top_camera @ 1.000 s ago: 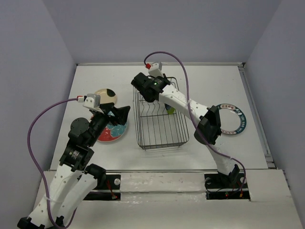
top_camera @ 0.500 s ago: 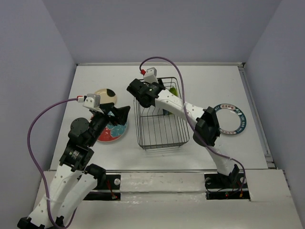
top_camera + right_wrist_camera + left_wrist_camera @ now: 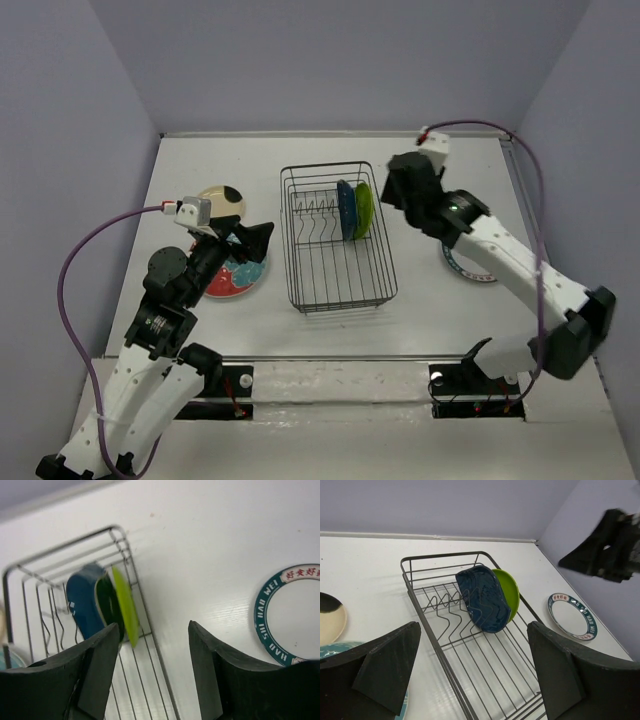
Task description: Load the plates into the dish rack
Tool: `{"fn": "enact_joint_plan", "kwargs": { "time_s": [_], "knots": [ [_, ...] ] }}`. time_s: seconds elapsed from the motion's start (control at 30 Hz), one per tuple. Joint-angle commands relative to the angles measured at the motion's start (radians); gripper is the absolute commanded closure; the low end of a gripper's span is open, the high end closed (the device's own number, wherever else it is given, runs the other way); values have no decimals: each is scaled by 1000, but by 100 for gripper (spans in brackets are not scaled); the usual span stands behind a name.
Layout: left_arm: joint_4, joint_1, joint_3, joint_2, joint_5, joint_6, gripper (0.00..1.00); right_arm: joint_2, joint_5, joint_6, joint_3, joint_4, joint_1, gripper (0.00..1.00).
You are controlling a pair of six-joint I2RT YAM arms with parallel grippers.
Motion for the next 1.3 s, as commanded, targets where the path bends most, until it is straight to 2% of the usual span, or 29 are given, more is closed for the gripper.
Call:
{"fn": "enact_joint_plan", "kwargs": {
  "time_s": [0.0, 0.07, 0.1, 0.23, 0.3, 0.33, 0.47, 0.57, 0.8, 0.93, 1.07, 1.1, 1.2, 1.23, 1.27],
  "knots": [
    [39, -11, 48, -11, 8, 1, 1, -303, -186, 117, -297, 263, -268, 37],
    [40, -12, 50, -15, 14, 0, 1, -447, -244, 166, -466, 269, -396, 35],
    [40, -14, 50, -17, 16, 1, 1, -491, -266, 178, -515, 272, -532, 33],
    [44, -18, 50, -23, 22, 0, 1, -647, -404, 197, -699, 286, -857, 30],
    [42, -21, 48, -29, 19, 0, 1, -666, -510, 200, -752, 301, -975, 30],
    [44, -24, 48, -31, 16, 1, 1, -664, -589, 198, -804, 312, -1080, 29],
    [42, -40, 50, -34, 13, 3, 1, -622, -767, 188, -913, 386, -1303, 29],
    [40, -46, 50, -38, 11, 4, 1, -589, -861, 166, -972, 429, -1398, 27],
    [37, -50, 51, -32, 16, 6, 1, -416, -983, 131, -1018, 548, -1423, 26],
    [37, -50, 51, -31, 14, 6, 1, -362, -1029, 163, -1056, 626, -1423, 30],
    [36, -50, 53, -29, 13, 7, 1, -286, -1087, 189, -1079, 705, -1423, 40],
    [36, -50, 53, -28, 13, 9, 1, -273, -1092, 197, -1083, 743, -1423, 50],
    [34, -50, 53, -26, 13, 9, 1, -246, -1099, 208, -1092, 776, -1423, 56],
    [34, -50, 53, -25, 13, 7, 1, -244, -1099, 211, -1093, 789, -1423, 61],
    [34, -50, 53, -23, 13, 9, 1, -241, -1099, 215, -1095, 794, -1423, 69]
  ]
}}
